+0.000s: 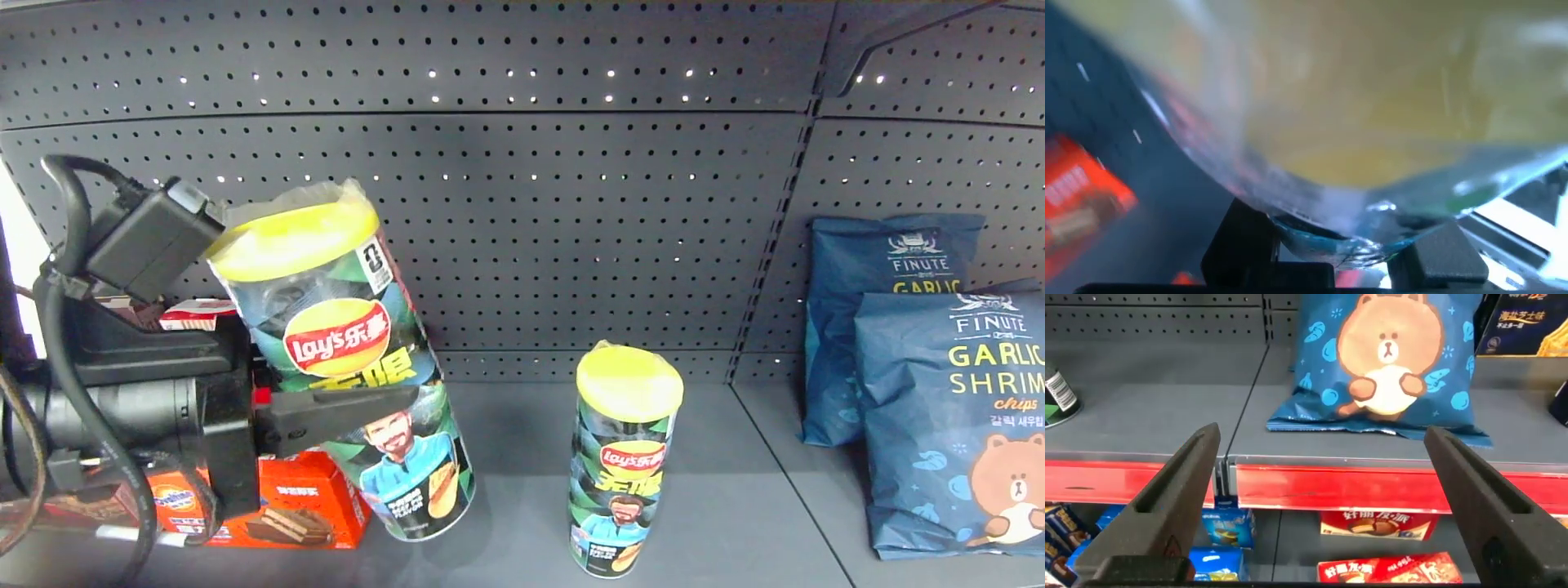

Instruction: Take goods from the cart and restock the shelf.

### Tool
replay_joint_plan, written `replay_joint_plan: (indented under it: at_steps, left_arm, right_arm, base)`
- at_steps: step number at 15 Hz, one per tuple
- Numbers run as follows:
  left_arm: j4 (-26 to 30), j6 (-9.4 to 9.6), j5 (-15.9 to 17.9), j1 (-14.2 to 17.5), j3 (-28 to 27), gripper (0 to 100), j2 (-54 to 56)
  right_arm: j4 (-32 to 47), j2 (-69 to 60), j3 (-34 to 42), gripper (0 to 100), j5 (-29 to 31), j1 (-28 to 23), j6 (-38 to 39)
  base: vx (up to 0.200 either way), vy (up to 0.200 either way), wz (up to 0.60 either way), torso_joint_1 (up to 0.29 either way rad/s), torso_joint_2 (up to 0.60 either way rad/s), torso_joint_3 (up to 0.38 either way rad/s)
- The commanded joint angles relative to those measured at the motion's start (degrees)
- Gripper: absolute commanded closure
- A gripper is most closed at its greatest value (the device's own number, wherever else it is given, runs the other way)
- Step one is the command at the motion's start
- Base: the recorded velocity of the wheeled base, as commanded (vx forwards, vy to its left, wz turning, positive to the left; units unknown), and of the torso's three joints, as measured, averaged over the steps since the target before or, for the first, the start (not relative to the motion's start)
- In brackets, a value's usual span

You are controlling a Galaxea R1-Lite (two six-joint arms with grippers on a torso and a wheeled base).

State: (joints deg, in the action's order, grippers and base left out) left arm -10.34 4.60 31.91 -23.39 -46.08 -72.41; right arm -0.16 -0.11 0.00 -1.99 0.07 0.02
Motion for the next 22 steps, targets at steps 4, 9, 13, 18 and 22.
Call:
replay_joint_plan:
  at_steps: [4, 9, 13, 18, 22]
  left_arm:
    - [0.2, 9.29, 0.3, 0.0, -5.5, 100, -9.3]
    - [5.0, 12.81, 3.8, 0.0, -17.3, 100, -19.3]
    - [6.2, 15.97, 3.8, 0.0, -23.1, 100, -27.5]
    - [6.1, 16.23, 3.9, -1.0, -28.9, 100, -35.3]
    - [5.7, 16.23, 3.9, -1.1, -32.5, 100, -40.0]
  right_arm:
    - [0.0, 0.1, 0.0, 0, 0.0, 0.0, 0.0]
    - [0.0, 0.1, 0.0, 0, 0.0, 0.0, 0.0]
    - [0.0, 0.1, 0.0, 0, 0.0, 0.0, 0.0]
    - [0.0, 0.1, 0.0, 0, 0.0, 0.0, 0.0]
    - [0.0, 0.1, 0.0, 0, 0.0, 0.0, 0.0]
  base:
    - [0.0, 0.0, 0.0, 0.0, 0.0, 0.0]
    - [0.0, 0.0, 0.0, 0.0, 0.0, 0.0]
    - [0.0, 0.0, 0.0, 0.0, 0.0, 0.0]
    - [0.0, 0.0, 0.0, 0.0, 0.0, 0.0]
    - [0.0, 0.0, 0.0, 0.0, 0.0, 0.0]
